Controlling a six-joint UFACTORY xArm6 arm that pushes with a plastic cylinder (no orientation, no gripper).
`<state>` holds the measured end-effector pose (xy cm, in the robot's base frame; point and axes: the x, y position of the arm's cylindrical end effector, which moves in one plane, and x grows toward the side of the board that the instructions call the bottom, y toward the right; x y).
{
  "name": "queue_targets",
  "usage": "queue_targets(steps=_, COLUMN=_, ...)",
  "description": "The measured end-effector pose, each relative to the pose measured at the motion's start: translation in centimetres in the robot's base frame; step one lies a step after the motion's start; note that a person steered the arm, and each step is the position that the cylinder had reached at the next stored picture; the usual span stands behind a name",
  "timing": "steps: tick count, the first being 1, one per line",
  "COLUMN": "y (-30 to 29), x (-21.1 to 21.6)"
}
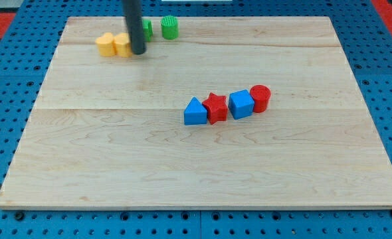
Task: Point your arm vertically to the top of the red star
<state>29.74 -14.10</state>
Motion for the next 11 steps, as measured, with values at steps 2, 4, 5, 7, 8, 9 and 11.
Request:
queue_targets(steps=2, y=-2.2, x=3.6)
queue_targets(steps=4, y=1.9, x=5.2)
queue_targets(steps=5, y=5.6, x=4.3)
queue_targets(steps=7, y=12.4, x=2.8)
queue_targets(steps=8, y=14.4, x=2.6)
queue_targets(steps=9, y=15.8, x=1.8)
queue_targets(steps=11, y=19.2, x=1.7)
